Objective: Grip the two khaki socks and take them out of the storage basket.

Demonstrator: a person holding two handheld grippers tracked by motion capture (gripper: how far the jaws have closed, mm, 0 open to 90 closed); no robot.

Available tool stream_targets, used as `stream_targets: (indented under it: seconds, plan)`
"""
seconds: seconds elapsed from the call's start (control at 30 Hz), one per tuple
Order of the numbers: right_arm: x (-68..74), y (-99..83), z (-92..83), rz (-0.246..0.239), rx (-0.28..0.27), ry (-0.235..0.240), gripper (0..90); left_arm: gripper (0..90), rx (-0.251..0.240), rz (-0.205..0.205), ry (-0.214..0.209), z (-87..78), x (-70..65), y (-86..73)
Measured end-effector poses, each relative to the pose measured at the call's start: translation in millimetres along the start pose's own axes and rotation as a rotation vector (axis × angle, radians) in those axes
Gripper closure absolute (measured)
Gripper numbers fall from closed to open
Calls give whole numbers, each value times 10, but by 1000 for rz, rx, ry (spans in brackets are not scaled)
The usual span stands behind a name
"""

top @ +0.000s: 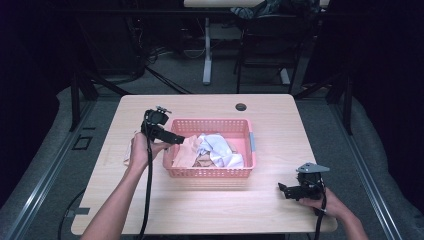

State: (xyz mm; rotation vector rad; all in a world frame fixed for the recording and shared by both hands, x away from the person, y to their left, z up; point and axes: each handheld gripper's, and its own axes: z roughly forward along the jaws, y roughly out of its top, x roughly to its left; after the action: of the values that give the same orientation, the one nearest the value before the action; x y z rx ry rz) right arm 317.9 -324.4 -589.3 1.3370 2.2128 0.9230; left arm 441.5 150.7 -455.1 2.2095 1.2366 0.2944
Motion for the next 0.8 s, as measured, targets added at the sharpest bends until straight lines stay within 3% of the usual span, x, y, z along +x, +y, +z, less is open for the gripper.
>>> stream_targets:
  seconds: [0.2,0.37,0.67,0.8]
  plan:
    - [0,0,0,0,0,0,0,38,17,20,-23,169,-124,37]
    - [0,0,0,0,0,0,0,127,44,44,-31,312,-228,62]
    - [0,0,0,0,0,0,0,293,112,69,-4,548,-335,100]
    - [0,0,0,1,0,0,0,377,145,59,14,663,-347,109]
